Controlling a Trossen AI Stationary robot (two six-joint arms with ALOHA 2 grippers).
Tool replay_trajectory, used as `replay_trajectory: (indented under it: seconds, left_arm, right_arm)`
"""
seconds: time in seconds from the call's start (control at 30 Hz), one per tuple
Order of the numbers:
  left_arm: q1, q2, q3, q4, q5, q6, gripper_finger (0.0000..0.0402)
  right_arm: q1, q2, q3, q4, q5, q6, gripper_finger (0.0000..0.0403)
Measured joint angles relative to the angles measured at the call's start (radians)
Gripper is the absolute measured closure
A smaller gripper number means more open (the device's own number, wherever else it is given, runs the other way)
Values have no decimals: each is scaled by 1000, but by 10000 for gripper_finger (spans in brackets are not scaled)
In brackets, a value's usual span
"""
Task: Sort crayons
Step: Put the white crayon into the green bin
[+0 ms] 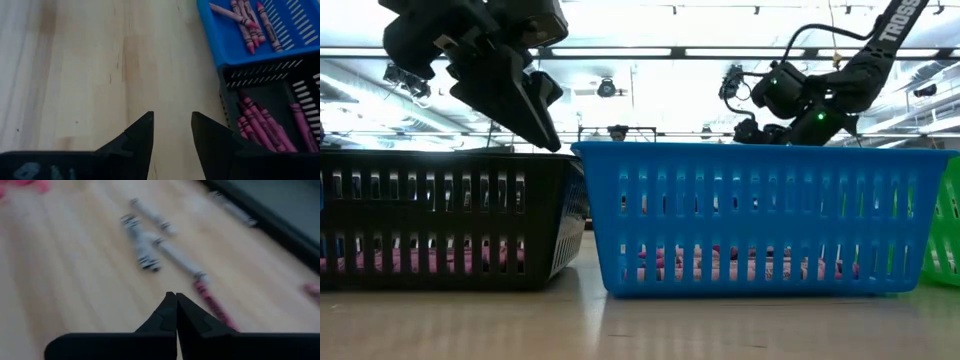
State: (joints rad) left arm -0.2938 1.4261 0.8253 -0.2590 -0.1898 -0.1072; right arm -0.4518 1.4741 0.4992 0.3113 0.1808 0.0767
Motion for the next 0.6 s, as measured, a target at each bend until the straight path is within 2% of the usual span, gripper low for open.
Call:
replay_trajectory:
  seconds: [0.1, 0.17, 0.43, 0.6]
  left_arm:
    - [21, 0, 0, 27, -1, 24, 259]
    - [40, 0, 0, 43, -4, 39, 259]
    - [207, 0, 0, 121, -19, 106, 259]
    - [362, 40, 0, 144, 108, 157, 259]
  right_arm:
    - [-64, -3, 11, -13, 18, 71, 386]
    - [-102, -4, 22, -45, -14, 100, 380]
    - [-134, -4, 24, -58, -67, 130, 376]
    - [-117, -4, 24, -57, -125, 131, 373]
